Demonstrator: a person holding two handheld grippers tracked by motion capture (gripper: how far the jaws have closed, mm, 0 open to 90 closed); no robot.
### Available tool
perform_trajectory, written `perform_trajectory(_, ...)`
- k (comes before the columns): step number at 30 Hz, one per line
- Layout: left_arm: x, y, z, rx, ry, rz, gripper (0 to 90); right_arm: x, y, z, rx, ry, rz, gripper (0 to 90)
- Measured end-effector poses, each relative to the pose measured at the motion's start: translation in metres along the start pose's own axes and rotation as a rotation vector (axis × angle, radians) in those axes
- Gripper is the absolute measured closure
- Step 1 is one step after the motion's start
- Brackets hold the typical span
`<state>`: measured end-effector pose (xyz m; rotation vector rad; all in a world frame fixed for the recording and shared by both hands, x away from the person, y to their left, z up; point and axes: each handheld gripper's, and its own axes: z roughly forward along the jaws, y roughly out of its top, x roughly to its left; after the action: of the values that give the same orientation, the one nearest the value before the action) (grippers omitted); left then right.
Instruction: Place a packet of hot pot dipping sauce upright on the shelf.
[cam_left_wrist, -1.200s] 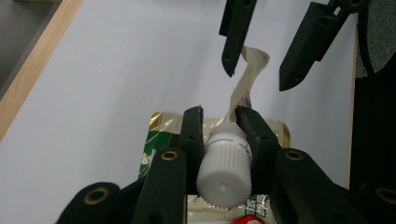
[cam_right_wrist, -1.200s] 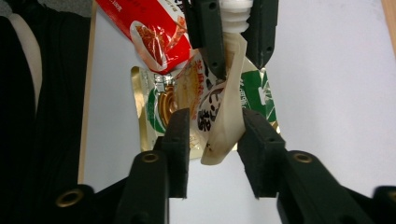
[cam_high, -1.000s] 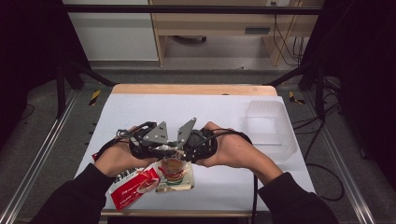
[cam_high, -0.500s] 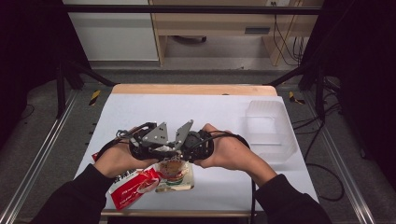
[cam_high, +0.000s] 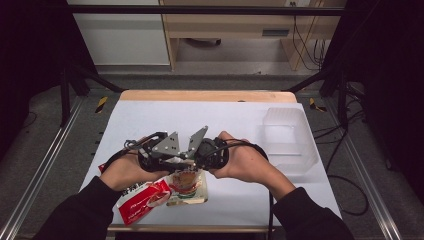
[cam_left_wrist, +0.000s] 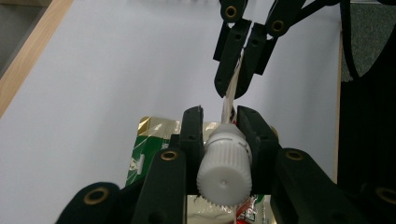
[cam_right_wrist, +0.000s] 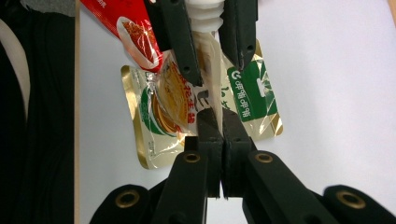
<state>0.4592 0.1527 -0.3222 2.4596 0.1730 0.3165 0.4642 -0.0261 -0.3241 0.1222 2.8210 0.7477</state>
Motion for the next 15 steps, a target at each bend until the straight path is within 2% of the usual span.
perform_trajectory(15, 0.0008, -0.0014, -0.0004, -0.023, 0.005, -0.013, 71.9, -0.0019, 0.0009, -0.0072, -0.009, 0.022, 0.018, 89.8)
